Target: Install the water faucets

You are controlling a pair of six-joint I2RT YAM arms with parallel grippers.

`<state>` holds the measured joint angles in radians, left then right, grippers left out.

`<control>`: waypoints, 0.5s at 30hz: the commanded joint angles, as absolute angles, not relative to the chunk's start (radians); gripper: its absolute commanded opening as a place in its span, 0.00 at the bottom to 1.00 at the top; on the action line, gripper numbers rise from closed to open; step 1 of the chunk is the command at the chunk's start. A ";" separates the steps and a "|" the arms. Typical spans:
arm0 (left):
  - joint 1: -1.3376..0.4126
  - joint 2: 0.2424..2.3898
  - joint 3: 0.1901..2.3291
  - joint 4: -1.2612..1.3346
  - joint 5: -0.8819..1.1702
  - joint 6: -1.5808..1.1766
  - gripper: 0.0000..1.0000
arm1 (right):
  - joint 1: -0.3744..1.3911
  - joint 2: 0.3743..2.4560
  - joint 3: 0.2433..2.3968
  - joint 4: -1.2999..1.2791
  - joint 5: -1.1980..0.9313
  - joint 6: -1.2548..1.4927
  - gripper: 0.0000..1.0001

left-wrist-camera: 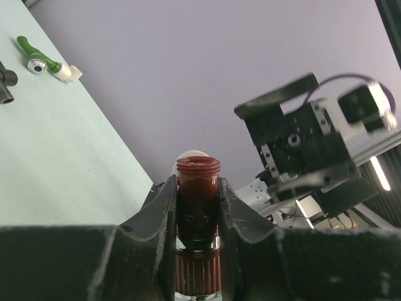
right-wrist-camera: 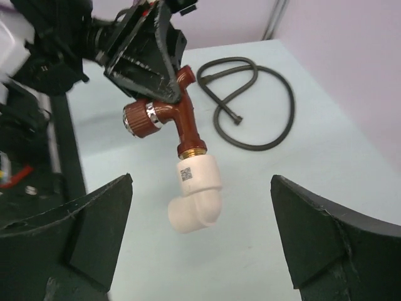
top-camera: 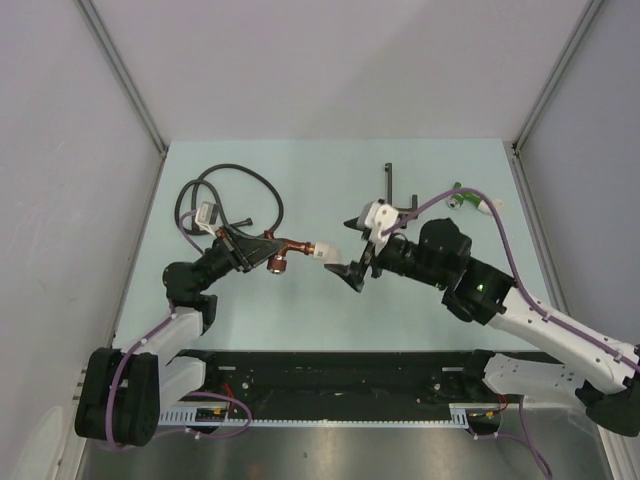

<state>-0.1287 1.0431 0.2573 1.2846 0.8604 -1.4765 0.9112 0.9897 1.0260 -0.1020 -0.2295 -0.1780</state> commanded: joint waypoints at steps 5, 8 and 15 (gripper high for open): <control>-0.117 1.054 0.264 1.727 0.839 -1.548 0.00 | 1.120 0.962 0.829 0.078 0.155 -0.621 0.95; -0.117 1.054 0.267 1.727 0.839 -1.549 0.00 | 1.138 0.976 0.776 0.162 0.212 -0.676 0.95; -0.117 1.049 0.268 1.727 0.847 -1.551 0.00 | 1.158 1.032 0.747 0.296 0.256 -0.730 0.95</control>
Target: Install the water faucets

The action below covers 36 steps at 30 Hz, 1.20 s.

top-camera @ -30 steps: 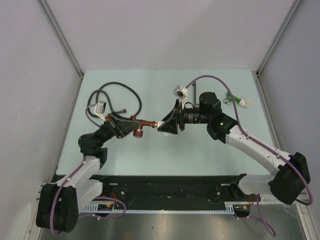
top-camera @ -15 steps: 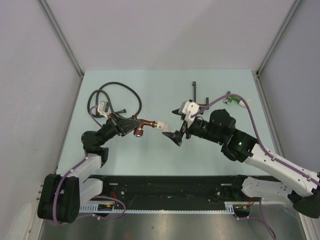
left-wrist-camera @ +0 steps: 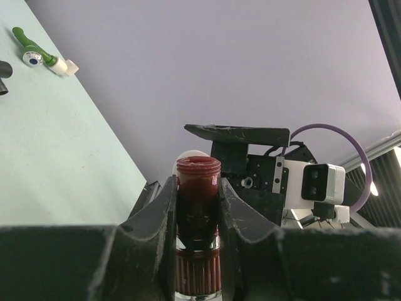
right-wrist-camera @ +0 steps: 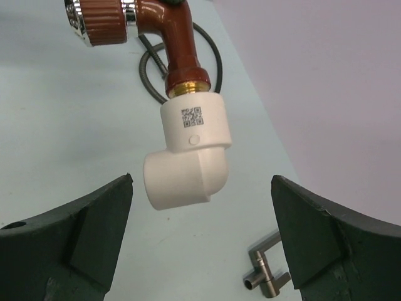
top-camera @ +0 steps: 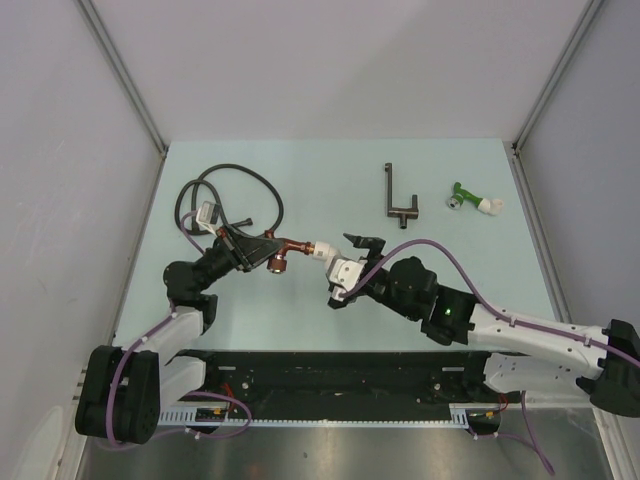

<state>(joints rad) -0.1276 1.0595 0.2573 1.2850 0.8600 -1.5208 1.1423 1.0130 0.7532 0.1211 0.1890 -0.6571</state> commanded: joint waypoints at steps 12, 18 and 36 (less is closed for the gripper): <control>-0.118 1.048 0.275 1.727 0.857 -1.554 0.00 | 1.169 1.140 0.753 0.414 0.235 -0.784 0.86; -0.117 1.048 0.273 1.727 0.859 -1.554 0.00 | 1.170 1.146 0.768 0.400 0.204 -0.759 0.63; -0.117 0.979 0.273 1.727 0.870 -1.421 0.00 | 0.939 1.094 0.936 0.178 -0.233 -0.108 0.00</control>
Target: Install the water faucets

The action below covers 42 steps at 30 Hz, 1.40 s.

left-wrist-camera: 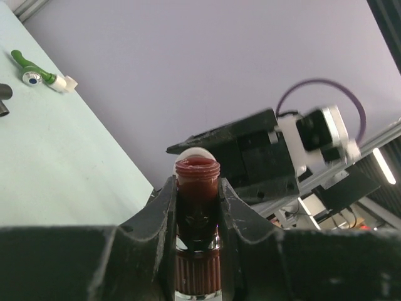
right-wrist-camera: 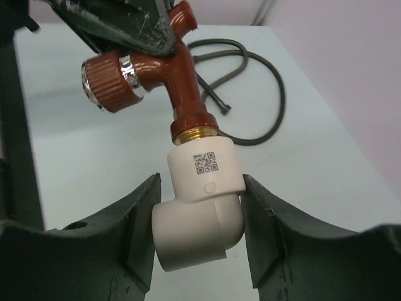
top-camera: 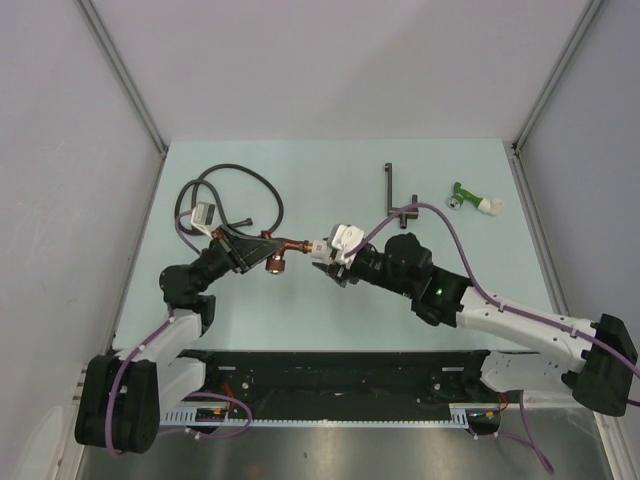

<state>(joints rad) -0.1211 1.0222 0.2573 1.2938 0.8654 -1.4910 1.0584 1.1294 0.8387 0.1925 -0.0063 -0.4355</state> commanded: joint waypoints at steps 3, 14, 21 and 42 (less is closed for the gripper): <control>-0.118 0.945 0.275 1.727 0.873 -1.381 0.00 | 0.847 1.103 0.959 0.167 -0.348 0.097 0.00; -0.121 0.887 0.256 1.729 0.899 -1.315 0.00 | 0.686 1.229 1.017 0.130 -0.653 0.497 0.01; -0.117 0.919 0.239 1.727 0.862 -1.367 0.00 | 0.690 1.137 1.022 0.081 -0.549 0.381 0.59; -0.107 0.980 0.241 1.727 0.861 -1.462 0.00 | 1.035 1.018 0.861 0.159 -0.043 -0.541 0.86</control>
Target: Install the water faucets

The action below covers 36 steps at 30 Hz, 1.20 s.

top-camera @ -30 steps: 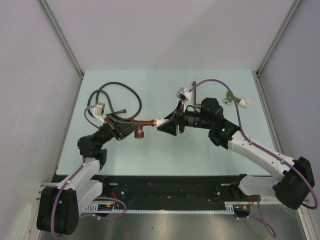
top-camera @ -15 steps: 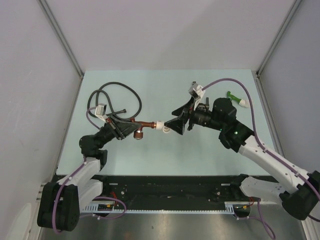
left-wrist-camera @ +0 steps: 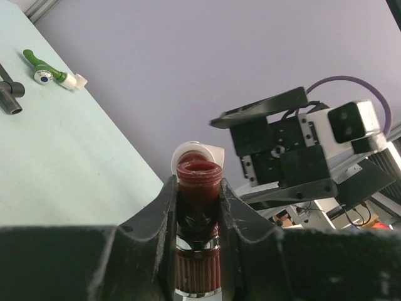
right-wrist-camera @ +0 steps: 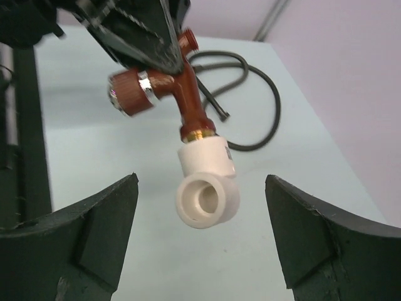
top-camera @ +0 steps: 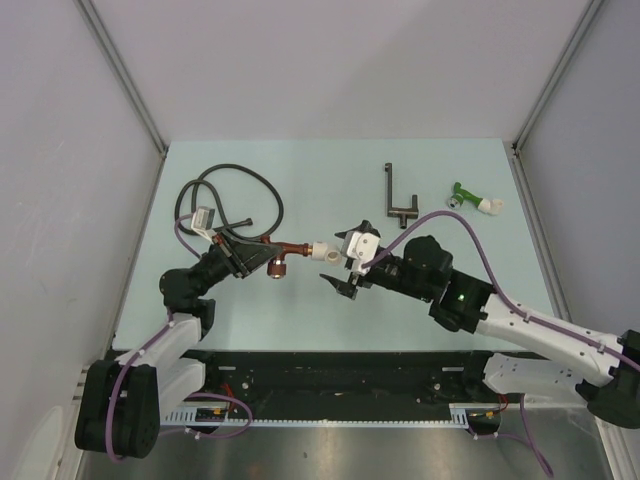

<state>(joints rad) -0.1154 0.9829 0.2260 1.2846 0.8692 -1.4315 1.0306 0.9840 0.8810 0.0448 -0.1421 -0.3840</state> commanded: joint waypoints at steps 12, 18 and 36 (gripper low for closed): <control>-0.106 0.979 0.244 1.727 0.864 -1.470 0.00 | 1.054 1.134 0.862 0.273 -0.100 -0.580 0.76; -0.106 0.974 0.245 1.727 0.870 -1.463 0.00 | 1.054 1.154 0.865 0.262 -0.117 -0.555 0.40; -0.106 0.910 0.250 1.729 0.881 -1.378 0.00 | 0.724 1.271 1.023 0.252 -0.756 0.353 0.00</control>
<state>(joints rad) -0.1089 0.9398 0.2264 1.2854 0.8764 -1.4063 0.7933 1.2259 0.9413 0.1932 -0.6117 0.0071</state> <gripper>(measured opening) 0.274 0.410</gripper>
